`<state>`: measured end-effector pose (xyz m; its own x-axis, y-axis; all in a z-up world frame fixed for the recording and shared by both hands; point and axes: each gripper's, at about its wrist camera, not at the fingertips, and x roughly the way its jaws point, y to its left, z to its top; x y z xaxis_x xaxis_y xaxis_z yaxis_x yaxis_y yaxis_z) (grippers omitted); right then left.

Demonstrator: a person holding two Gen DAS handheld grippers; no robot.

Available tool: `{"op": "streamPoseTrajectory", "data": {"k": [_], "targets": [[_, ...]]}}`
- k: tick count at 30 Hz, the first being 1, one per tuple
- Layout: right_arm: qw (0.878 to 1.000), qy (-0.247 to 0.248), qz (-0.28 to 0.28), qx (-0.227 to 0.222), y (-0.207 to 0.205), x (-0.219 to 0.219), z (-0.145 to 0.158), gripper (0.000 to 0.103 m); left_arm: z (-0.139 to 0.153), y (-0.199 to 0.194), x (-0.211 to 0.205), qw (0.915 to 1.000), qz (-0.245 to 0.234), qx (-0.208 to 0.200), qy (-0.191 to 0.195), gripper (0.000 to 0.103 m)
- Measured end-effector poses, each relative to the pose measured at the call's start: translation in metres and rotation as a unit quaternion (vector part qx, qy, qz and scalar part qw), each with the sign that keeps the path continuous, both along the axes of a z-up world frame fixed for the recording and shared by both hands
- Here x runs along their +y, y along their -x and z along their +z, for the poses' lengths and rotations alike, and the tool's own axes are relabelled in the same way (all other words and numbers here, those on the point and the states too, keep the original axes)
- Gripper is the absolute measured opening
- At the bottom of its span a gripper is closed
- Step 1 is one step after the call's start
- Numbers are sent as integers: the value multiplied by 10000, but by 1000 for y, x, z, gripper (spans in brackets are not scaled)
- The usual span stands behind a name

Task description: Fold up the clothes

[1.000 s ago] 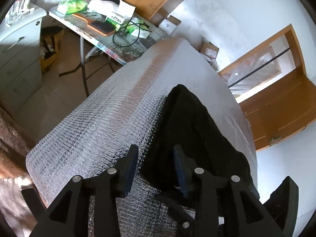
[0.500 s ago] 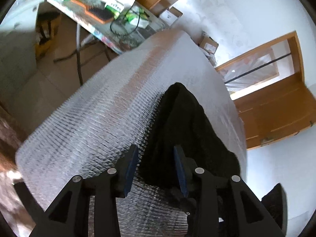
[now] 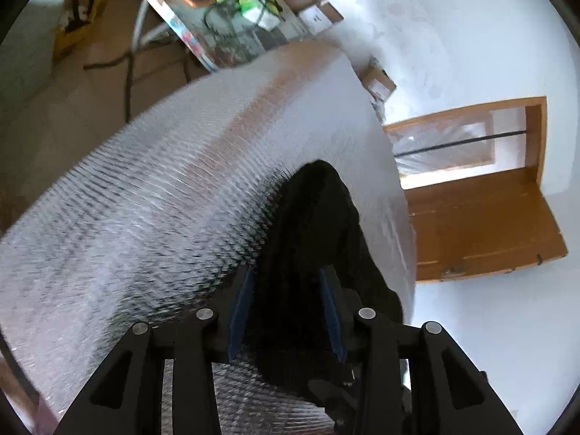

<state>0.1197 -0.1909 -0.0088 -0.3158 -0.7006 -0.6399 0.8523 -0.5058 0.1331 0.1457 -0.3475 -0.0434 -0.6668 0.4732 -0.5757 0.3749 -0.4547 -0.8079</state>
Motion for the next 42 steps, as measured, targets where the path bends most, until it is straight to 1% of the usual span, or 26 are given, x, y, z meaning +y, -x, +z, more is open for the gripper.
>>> {"op": "streamPoseTrajectory", "data": {"k": [2,8,9,10,14,17,21,22,27,31,34,38,42], "targets": [[10000,73,-12,-18,1,2,2,14,0,4,2,10000,-48,-22,-75,39],[9997,224,42,-42,-2,7,6,14,3,18,11,9993,-351,-106,5,39],[9997,242,56,-54,-3,8,7,14,2,22,11,9991,-412,-110,-18,37],[9996,259,65,-61,-4,9,7,14,1,24,10,9991,-396,-112,-70,37],[9997,248,64,-65,-5,10,8,14,1,30,13,9988,-469,-135,-75,37],[9998,204,65,-59,-4,9,9,14,2,31,13,9990,-431,-126,-48,31],[9997,189,71,-120,-3,8,7,14,7,31,14,9985,-488,-31,228,21],[9997,173,74,-140,-4,7,6,14,8,31,14,9983,-498,-7,306,20],[9998,135,78,-135,-6,0,5,14,16,30,13,9971,-549,84,524,18],[9998,186,86,-77,-9,-5,9,14,30,27,12,9953,-564,233,755,18],[9996,236,89,-155,-8,-9,10,13,37,24,11,9943,-511,295,885,18],[9989,296,168,-312,-7,-19,11,13,39,19,4,9949,-343,299,905,18],[9983,425,193,-336,-8,-14,13,13,45,12,5,9942,-293,357,971,18]]}}
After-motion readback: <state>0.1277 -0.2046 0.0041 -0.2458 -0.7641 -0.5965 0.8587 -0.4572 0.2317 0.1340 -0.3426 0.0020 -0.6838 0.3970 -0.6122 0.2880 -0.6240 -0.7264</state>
